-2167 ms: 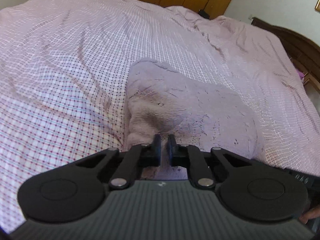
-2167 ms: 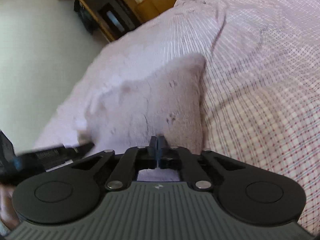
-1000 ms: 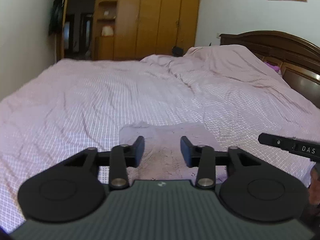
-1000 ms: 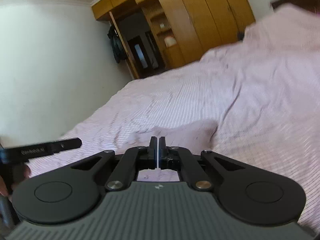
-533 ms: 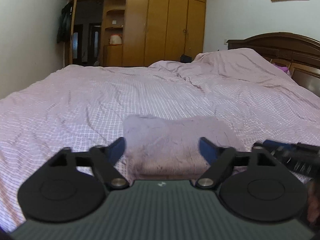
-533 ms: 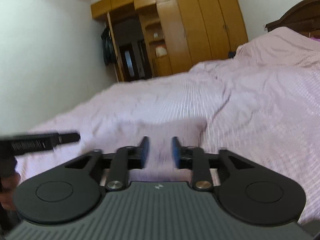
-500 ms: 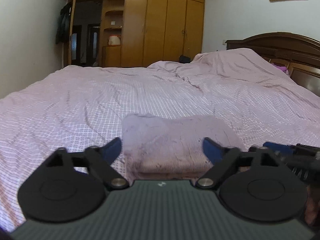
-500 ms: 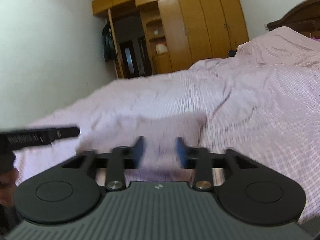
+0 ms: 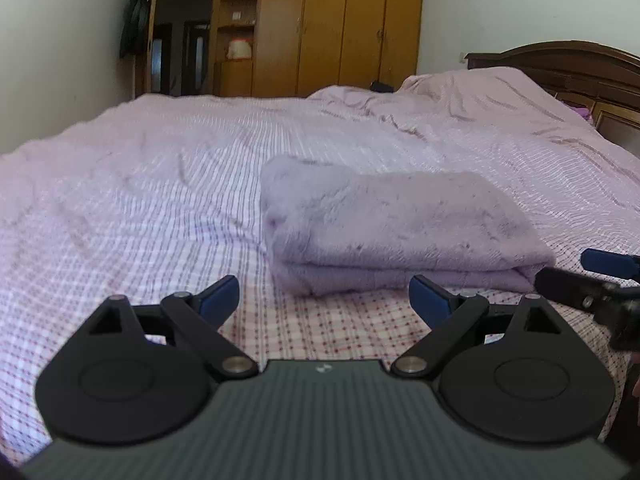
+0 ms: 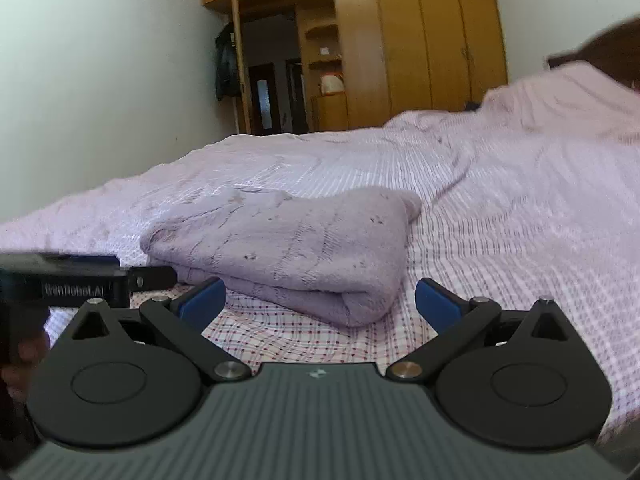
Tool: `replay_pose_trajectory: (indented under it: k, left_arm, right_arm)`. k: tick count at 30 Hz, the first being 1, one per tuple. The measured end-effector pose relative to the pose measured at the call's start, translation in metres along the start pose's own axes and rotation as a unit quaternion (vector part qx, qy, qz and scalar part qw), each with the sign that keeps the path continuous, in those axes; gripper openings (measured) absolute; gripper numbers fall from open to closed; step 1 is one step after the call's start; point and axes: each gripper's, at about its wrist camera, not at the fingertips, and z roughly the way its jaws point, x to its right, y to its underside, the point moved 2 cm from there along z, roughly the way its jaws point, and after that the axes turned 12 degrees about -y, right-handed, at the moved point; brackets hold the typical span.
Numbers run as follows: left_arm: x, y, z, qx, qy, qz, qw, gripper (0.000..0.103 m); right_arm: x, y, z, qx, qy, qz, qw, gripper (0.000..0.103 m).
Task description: Fold small clothes
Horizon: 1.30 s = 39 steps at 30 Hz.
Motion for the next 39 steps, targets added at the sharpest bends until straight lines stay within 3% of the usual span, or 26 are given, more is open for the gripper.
replay_pose_trajectory:
  k: [7,39]
  left_arm:
    - [0.0034,-0.0002,-0.0005,0.006,0.0,0.012,0.9999,0.093]
    - [0.0054,-0.002,-0.0041,-0.008,0.013,0.011,0.9998,0.093]
  right_arm:
    - [-0.0006,0.0009,0.0009,-0.001,0.014,-0.014,1.0,0.103]
    - [0.0021,0.004,0.0091,-0.02,-0.003,-0.017,1.0,0.103]
